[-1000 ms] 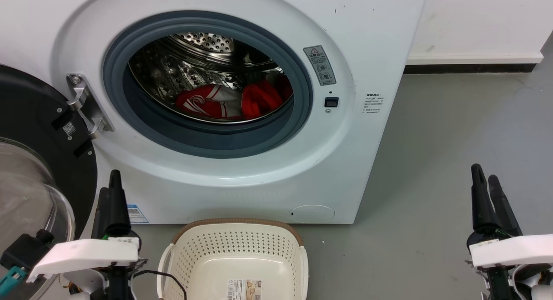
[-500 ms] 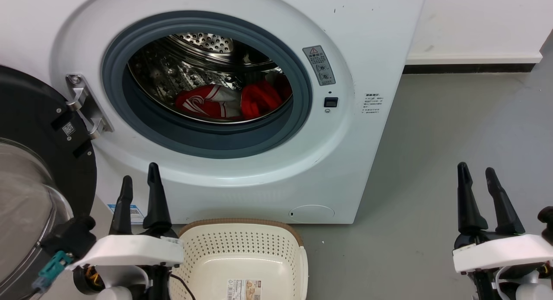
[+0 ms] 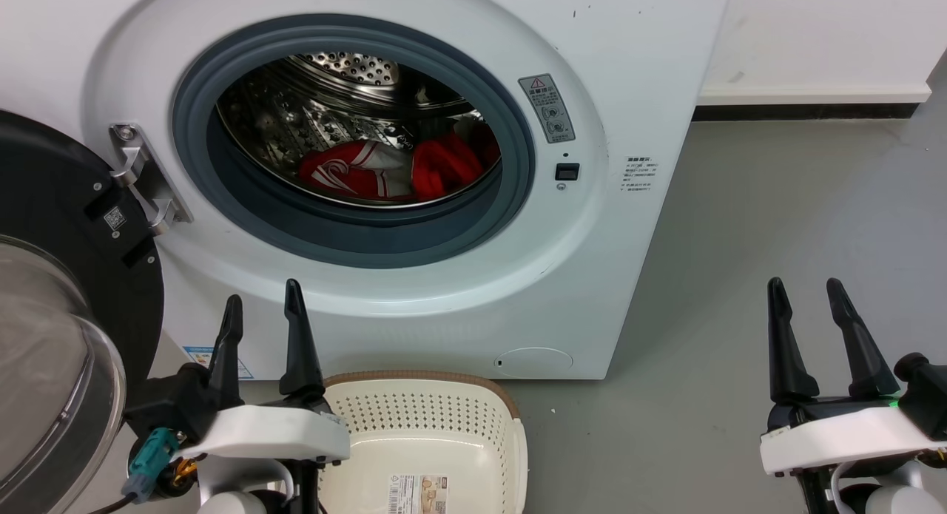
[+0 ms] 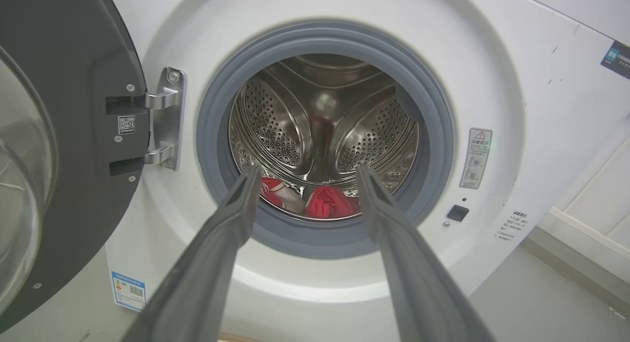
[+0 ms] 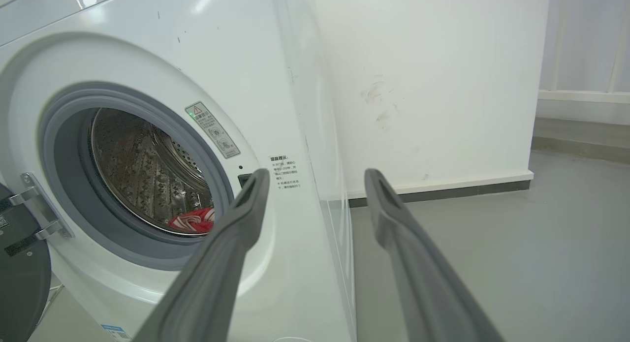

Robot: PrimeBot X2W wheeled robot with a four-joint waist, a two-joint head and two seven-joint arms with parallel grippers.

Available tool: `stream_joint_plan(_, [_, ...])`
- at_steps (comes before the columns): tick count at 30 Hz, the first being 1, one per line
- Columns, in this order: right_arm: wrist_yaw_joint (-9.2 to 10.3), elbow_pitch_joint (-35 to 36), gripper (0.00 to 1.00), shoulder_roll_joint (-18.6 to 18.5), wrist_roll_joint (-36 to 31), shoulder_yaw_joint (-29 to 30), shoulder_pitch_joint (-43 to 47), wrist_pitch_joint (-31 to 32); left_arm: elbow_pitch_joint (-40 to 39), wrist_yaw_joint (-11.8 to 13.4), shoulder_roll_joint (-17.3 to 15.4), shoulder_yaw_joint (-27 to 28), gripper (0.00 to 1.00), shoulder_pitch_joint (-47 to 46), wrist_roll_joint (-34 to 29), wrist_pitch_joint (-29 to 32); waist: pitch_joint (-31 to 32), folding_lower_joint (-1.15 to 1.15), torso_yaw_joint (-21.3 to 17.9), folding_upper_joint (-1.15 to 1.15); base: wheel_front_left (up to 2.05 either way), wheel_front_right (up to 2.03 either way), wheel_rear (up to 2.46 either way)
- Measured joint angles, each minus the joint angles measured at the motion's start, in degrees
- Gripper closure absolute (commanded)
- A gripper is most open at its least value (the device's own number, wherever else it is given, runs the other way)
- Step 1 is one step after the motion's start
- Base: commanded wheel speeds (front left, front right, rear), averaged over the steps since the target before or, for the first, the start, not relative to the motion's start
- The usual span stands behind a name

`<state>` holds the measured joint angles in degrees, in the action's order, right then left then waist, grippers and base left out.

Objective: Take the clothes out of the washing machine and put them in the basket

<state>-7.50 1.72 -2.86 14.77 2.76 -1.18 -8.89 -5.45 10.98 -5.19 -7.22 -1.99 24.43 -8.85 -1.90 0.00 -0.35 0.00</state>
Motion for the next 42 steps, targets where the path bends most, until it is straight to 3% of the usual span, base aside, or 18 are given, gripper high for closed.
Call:
stream_joint_plan(7, [0.00, -0.1, 0.00, 0.0, -4.6, 0.1, 0.1, -1.0, 1.9, 1.2, -1.3, -2.6, 0.00, 0.1, -2.7, -1.0, -0.2, 0.00, 0.0, 0.00, 0.00, 0.00, 0.00])
stream_joint_plan(19, [0.00, -0.7, 0.00, 0.0, -12.2, 0.0, 0.9, -2.5, 6.1, -0.4, -1.8, -5.5, 0.00, 0.6, -9.3, -2.5, 0.4, 0.00, -0.2, 0.00, 0.00, 0.00, 0.00])
stream_joint_plan(29, [0.00, 0.0, 0.00, 0.0, -17.7, -0.2, 1.2, -3.7, 6.7, 1.3, -2.1, -6.4, 0.00, 0.9, -13.8, -3.8, 0.3, 0.00, -0.5, 0.00, 0.00, 0.00, 0.00])
stream_joint_plan(36, [0.00, 0.3, 0.00, 0.0, -19.5, -0.1, 1.2, -4.5, 5.7, -1.9, -0.7, -4.5, 0.00, 1.6, -13.6, -4.5, 0.0, 0.00, -0.5, 0.00, 0.00, 0.00, 0.00])
stream_joint_plan(42, [0.00, -0.4, 0.00, 0.0, -17.5, 0.7, 1.3, -5.2, 5.7, -7.7, 1.2, -0.5, 0.00, 2.1, -13.2, -5.2, -0.4, 0.00, -0.4, 0.00, 0.00, 0.00, 0.00])
